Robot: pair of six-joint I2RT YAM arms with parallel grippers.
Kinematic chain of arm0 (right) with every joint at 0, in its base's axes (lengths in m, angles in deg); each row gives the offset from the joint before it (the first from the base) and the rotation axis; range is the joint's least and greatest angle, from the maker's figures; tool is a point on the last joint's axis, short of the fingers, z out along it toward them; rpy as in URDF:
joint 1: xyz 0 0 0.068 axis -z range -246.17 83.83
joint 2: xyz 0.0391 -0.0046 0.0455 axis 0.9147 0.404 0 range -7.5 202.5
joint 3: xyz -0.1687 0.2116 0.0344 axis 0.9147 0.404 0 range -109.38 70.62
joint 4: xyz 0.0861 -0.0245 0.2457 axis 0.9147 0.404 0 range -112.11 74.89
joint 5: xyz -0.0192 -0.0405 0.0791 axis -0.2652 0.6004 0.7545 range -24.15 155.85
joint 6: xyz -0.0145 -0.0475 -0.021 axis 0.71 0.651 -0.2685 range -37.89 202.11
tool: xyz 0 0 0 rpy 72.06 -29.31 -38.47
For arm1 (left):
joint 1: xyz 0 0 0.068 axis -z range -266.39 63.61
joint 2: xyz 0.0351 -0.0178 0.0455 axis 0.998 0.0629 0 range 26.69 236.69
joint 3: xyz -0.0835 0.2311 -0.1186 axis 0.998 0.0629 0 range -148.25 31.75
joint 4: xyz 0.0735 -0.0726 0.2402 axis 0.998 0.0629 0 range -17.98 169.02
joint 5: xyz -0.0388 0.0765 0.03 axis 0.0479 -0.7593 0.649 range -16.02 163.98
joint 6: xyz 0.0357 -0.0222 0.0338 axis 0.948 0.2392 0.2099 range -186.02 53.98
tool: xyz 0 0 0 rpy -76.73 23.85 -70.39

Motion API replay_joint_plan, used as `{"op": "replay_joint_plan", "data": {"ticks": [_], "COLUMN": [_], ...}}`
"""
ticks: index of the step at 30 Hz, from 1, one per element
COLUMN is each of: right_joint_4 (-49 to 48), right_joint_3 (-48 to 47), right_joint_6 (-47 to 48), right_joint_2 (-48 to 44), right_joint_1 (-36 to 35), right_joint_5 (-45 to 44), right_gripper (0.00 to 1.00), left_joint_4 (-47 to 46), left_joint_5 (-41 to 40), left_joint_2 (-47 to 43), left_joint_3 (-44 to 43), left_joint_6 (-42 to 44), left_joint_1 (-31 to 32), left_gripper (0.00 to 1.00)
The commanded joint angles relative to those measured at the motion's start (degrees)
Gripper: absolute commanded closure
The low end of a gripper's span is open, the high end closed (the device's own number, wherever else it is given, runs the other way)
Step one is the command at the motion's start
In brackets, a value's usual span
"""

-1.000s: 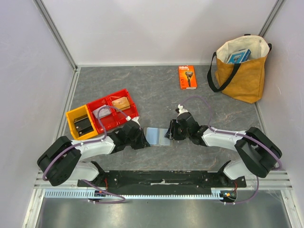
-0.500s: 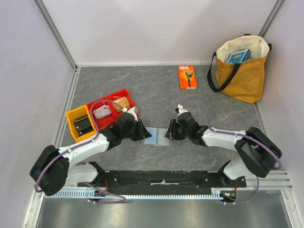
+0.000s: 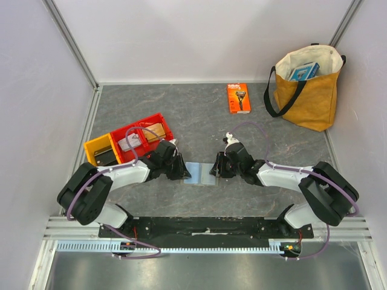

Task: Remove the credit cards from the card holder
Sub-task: Remove the credit card from the card holder.

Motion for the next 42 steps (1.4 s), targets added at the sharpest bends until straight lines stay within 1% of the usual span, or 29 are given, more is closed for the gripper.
{"op": "replay_joint_plan", "data": {"ticks": [1, 5, 8, 13, 26, 31, 42], "right_joint_4": [-1.32, -1.50, -1.93, -2.64, -3.51, -5.62, -6.51], "right_joint_3": [0.19, -0.08, -0.34, -0.17, -1.22, -2.27, -7.98], "right_joint_6": [1.28, 1.54, 1.98, 1.80, 1.63, 1.10, 1.45], "right_joint_2": [-1.31, -1.22, -0.78, -1.13, 2.65, 3.17, 3.97], "right_joint_1": [-0.19, -0.19, -0.19, -0.10, -0.19, -0.19, -0.45], "right_joint_5": [-0.38, -0.30, 0.67, 1.02, 3.48, 7.08, 12.71], "right_gripper": [0.58, 0.59, 0.60, 0.64, 0.64, 0.64, 0.65], "left_joint_4": [-2.50, -3.46, -5.13, -5.22, -5.22, -5.31, -5.31], "left_joint_5": [2.03, 1.86, 1.86, 1.51, 1.68, 1.59, 1.59], "left_joint_2": [-0.21, -2.14, -2.93, -3.37, -2.85, -2.76, -3.81], "left_joint_3": [3.69, 7.64, 8.88, 9.14, 8.88, 8.53, 8.70], "left_joint_6": [-0.16, -2.53, -3.68, -4.30, -3.94, -3.94, -4.12], "left_joint_1": [-0.15, 0.64, 1.34, 2.13, 2.40, 2.93, 3.63], "left_gripper": [0.74, 0.75, 0.76, 0.76, 0.76, 0.76, 0.76]}}
